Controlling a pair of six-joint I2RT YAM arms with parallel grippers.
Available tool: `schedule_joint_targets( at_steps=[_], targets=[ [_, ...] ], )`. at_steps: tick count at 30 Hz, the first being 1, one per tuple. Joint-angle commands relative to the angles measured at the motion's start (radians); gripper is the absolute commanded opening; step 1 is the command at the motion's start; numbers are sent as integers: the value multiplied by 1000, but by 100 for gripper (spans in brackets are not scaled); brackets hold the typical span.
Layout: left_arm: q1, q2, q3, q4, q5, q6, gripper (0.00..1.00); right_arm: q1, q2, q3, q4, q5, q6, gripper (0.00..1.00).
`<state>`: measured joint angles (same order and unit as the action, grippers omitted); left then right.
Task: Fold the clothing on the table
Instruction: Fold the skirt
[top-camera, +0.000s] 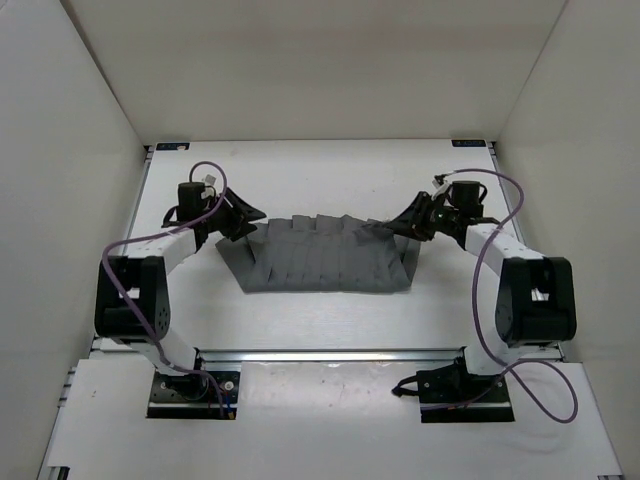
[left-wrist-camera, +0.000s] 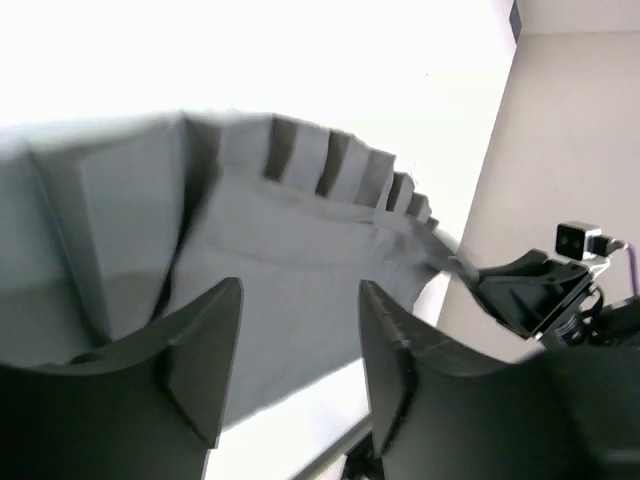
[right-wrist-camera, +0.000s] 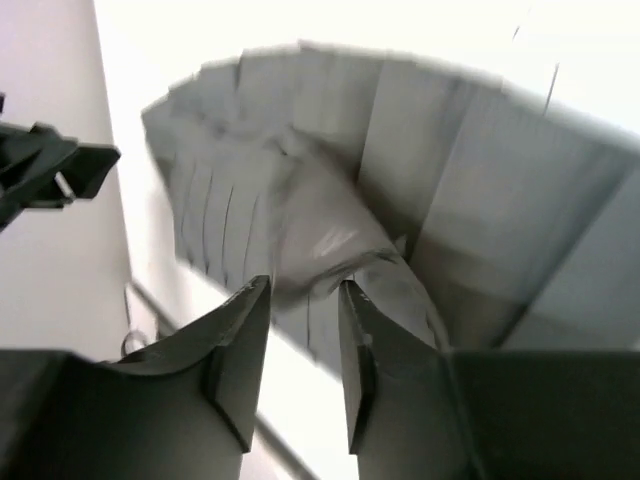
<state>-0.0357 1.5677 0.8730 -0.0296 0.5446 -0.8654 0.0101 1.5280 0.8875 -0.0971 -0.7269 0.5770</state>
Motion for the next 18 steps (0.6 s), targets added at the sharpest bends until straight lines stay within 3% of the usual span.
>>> schedule_joint_targets(
  at_steps=[1,5,8,14,18],
  targets=[
    [26,43,69,112,54,-23,63,11,40,77,136,124,11,34],
    [34,-12,71,-18,34,58,63,33,-17,122,-83,330,-75,43],
    [33,-137,-55,-118,6,138,63,54,-100,85,-218,432,-101,55],
    [-49,-394,-285,-272,-98,200,66,28,-333,-172,-288,397,-53,56],
    [-69,-556,-434,-265,-173,142,70,47,-459,-332,-231,374,55,55]
  ],
)
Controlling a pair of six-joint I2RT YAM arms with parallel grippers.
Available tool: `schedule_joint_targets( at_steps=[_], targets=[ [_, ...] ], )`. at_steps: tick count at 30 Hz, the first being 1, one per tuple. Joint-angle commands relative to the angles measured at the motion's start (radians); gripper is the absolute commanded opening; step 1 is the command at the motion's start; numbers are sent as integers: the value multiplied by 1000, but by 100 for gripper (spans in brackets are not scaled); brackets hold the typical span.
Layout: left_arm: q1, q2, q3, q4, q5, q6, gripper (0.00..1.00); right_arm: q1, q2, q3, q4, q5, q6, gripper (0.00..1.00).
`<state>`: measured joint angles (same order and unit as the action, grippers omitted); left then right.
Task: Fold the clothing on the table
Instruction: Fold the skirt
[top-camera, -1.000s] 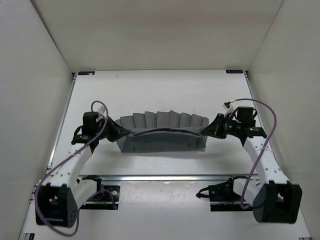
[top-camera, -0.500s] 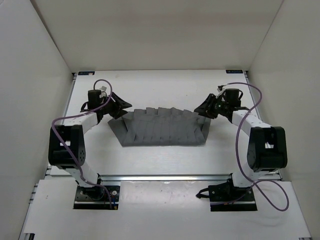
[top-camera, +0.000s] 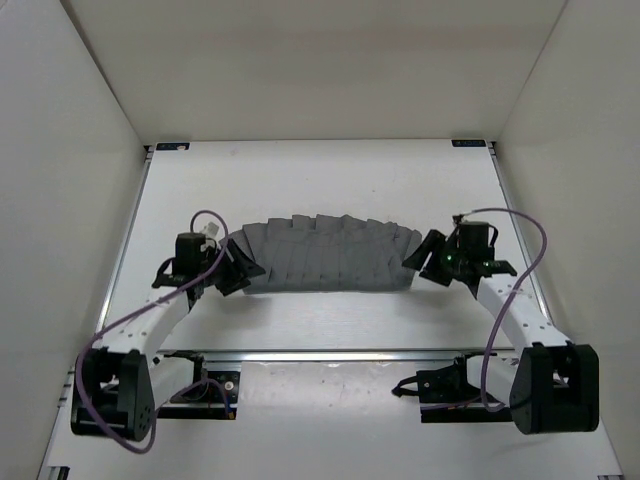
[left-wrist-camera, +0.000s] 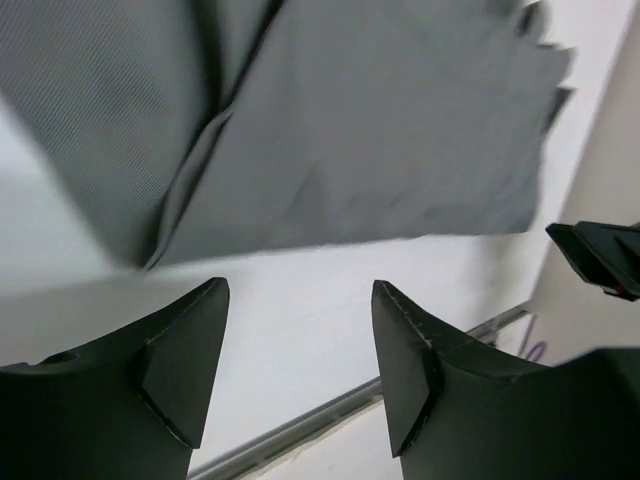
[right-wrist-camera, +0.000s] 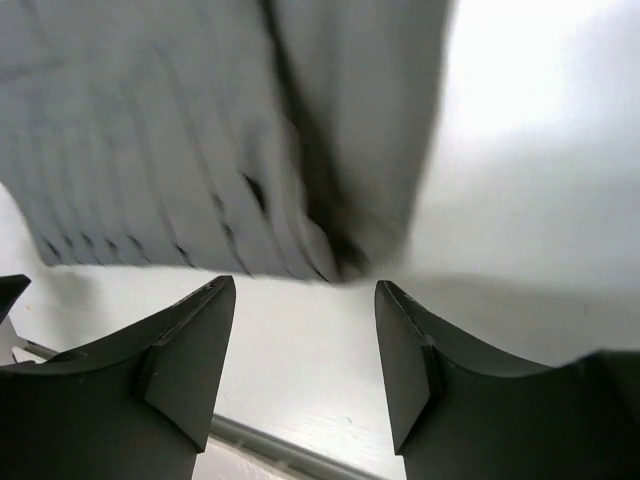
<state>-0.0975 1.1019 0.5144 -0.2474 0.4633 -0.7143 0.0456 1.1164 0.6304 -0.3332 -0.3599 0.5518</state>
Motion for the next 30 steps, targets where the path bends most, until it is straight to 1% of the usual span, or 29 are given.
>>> schedule_joint_targets(
  at_steps=[1,3,5,12,13,14,15,17,18,19,21,23,24,25,26,27,28,29,30],
  targets=[
    [-4,-103,-94,-43,-107,-13,71,13,-58,-121,28,6,85,55],
    [-5,-135,-141,-29,-149,-25,71,17,-56,-164,78,-17,111,55],
    [-13,-132,-163,-27,-176,-28,71,31,-29,-178,120,-8,128,55],
    [-28,-129,-227,13,-205,-47,72,46,59,-233,284,-7,177,55],
    [-22,-138,-234,17,-218,-54,70,46,66,-232,298,10,178,55],
    [-22,-137,-240,17,-225,-51,72,49,77,-232,307,27,183,54],
    [-21,-146,-246,25,-232,-54,71,46,88,-238,321,24,191,54],
    [-24,-128,-254,40,-239,-59,71,36,103,-245,367,10,195,44],
    [-34,-116,-254,59,-247,-60,72,31,115,-241,382,3,194,24],
    [-41,-102,-254,71,-256,-60,71,19,125,-241,396,-20,197,1],
    [-60,-71,-251,83,-276,-73,71,20,125,-226,382,-34,185,0],
    [-71,-27,-238,97,-296,-73,69,10,102,-207,341,-4,160,0],
    [-68,-16,-240,121,-302,-76,65,11,85,-198,333,10,149,0],
    [-77,10,-241,141,-308,-79,61,-15,71,-198,306,15,139,0],
    [-80,30,-238,172,-308,-83,50,-30,62,-184,284,10,123,0],
    [-87,41,-231,180,-310,-79,33,-42,50,-181,277,9,117,0],
    [-103,62,-226,195,-316,-91,8,-44,34,-173,258,7,94,0],
    [-113,79,-211,213,-315,-90,0,-84,28,-158,226,7,73,0],
    [-135,82,-196,220,-307,-96,0,-90,20,-147,211,7,68,0]
  ],
)
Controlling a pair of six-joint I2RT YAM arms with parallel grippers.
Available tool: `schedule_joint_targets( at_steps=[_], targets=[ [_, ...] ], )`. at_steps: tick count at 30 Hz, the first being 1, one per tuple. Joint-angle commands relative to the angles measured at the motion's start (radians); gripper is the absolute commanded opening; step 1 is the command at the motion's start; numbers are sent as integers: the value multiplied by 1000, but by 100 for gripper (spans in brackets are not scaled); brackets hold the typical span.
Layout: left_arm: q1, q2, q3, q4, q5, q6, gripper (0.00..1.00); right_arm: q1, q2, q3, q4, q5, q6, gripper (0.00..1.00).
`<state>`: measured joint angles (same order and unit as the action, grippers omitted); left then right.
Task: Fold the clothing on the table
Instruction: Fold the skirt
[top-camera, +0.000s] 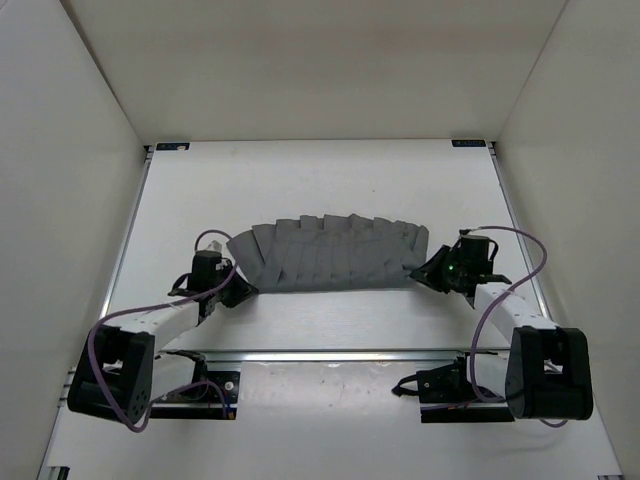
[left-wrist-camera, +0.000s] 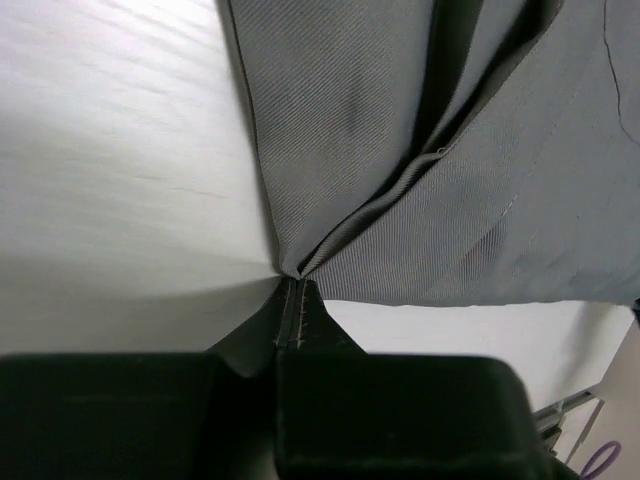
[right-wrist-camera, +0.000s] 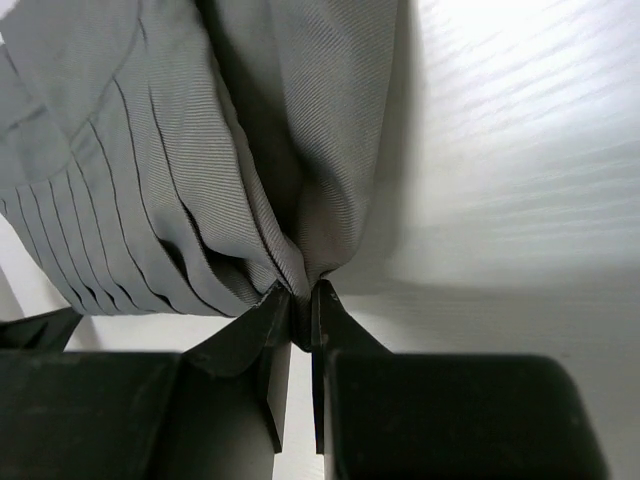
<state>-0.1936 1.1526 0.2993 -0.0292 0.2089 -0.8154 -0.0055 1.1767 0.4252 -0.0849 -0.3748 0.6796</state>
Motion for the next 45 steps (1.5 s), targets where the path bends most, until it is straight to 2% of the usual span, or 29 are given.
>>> schedule_joint_targets(
  at_steps=[1,5,10,15,19,23,29,37,45],
  targets=[
    [-68,54,27,5,-60,5,0,-56,-41,69,-62,20,-87,0],
    [-168,128,76,43,-34,-22,0,-77,-51,185,-153,7,-182,0],
    [-208,190,61,115,-14,-59,0,24,61,443,-318,16,-359,0],
    [-185,228,40,161,-16,-60,0,232,201,705,-384,-3,-426,0],
    [-178,242,37,172,-20,-65,0,433,328,832,-349,0,-419,0],
    [-184,242,32,186,-11,-71,0,588,449,892,-288,8,-374,1],
    [-168,268,20,218,-2,-70,0,731,566,917,-198,0,-338,0],
    [-170,260,-9,232,1,-74,0,802,739,1020,-187,-59,-344,0],
    [-152,223,-34,224,15,-73,0,835,753,1054,-134,-90,-336,0]
  ],
)
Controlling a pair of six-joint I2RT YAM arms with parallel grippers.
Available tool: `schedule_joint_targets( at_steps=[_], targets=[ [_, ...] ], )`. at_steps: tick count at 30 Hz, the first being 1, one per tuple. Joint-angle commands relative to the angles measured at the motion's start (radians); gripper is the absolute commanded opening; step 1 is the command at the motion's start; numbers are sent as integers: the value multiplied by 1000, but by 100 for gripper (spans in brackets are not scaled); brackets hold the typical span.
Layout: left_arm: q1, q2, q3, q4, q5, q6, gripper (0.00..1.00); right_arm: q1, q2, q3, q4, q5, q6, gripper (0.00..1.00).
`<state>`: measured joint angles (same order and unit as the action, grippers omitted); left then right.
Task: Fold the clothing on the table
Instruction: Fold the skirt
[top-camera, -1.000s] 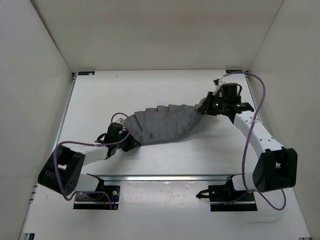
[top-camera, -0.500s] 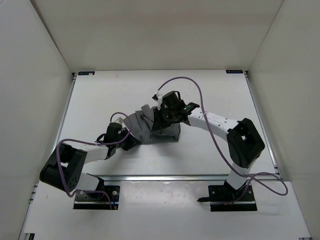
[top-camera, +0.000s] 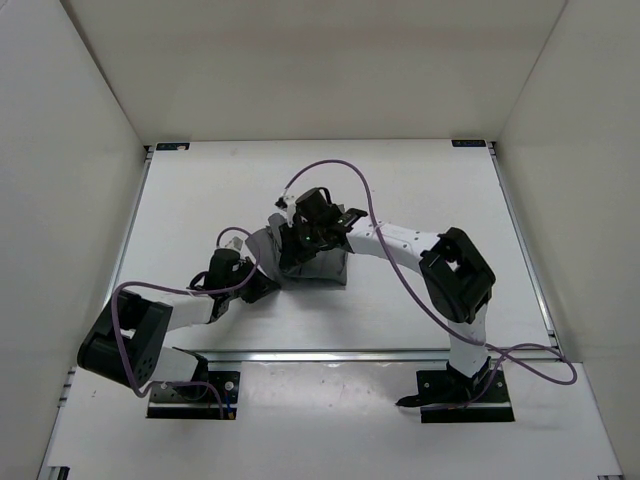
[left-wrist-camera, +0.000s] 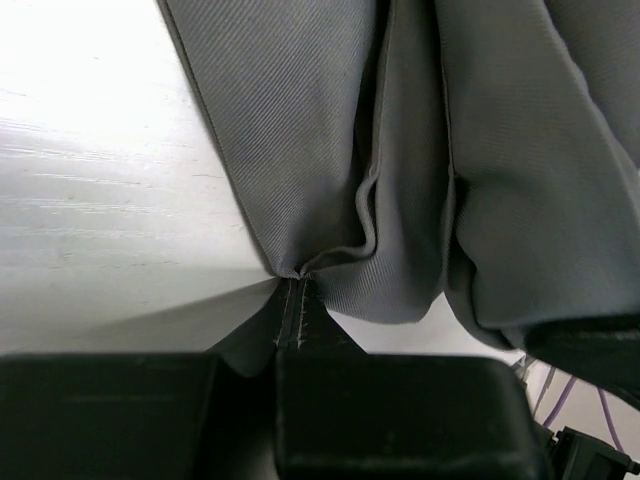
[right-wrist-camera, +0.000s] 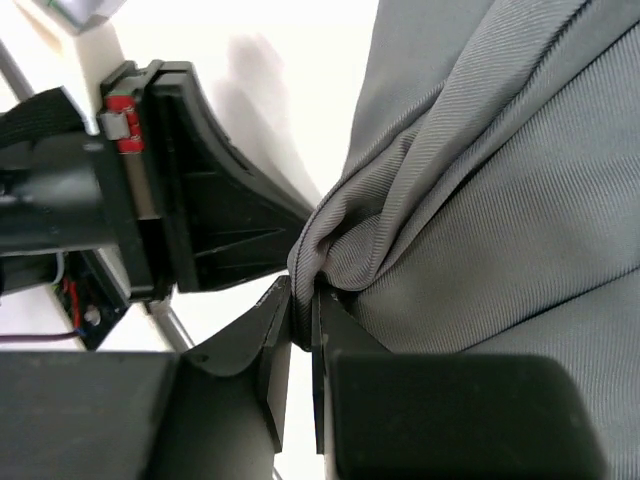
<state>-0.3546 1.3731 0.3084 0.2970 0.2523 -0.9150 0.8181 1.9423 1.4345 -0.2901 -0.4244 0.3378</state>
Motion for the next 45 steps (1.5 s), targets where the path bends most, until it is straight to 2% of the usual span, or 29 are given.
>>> schedule_joint_targets(
  at_steps=[1,6,8,9,10,11,12,14,17,19,22,24,26,30,34,39,42,45],
  targets=[
    [17,-5,-38,-105,-33,27,0,9,10,78,43,-62,0,0],
    [34,-12,-37,-116,-18,33,0,15,66,90,45,-240,-43,0],
    [45,-20,-38,-117,-7,34,0,21,52,77,77,-305,-49,13],
    [54,-29,-41,-116,-4,33,3,24,25,60,103,-330,-55,21],
    [52,-45,-45,-122,-2,24,9,21,2,29,147,-329,-62,29],
    [61,-66,-48,-121,4,24,22,26,-44,5,196,-318,-65,38],
    [71,-74,-48,-133,8,18,33,20,-96,-47,219,-310,-60,40],
    [86,-149,-49,-156,24,13,46,21,-194,-138,345,-295,-75,47],
    [112,-271,-25,-263,-7,10,50,3,-365,-324,553,-252,-79,54],
    [131,-357,-5,-387,-25,21,51,0,-494,-434,610,-179,-106,56],
    [179,-503,18,-496,-30,30,59,-16,-578,-523,644,-99,-119,58],
    [212,-571,34,-565,2,51,74,-53,-618,-545,631,-86,-96,58],
    [230,-603,72,-639,59,123,98,-124,-628,-557,571,-70,-57,57],
    [229,-522,239,-778,142,284,98,-203,-681,-615,530,-45,-34,56],
    [217,-378,435,-975,111,489,99,-298,-711,-638,432,6,-52,57],
    [129,-306,517,-1026,7,591,99,-355,-565,-502,242,21,-101,59],
    [157,-275,520,-1073,-19,640,99,-330,-430,-377,168,88,-118,63],
    [158,-282,525,-1113,-103,679,98,-295,-282,-214,66,139,-135,68]
  ],
)
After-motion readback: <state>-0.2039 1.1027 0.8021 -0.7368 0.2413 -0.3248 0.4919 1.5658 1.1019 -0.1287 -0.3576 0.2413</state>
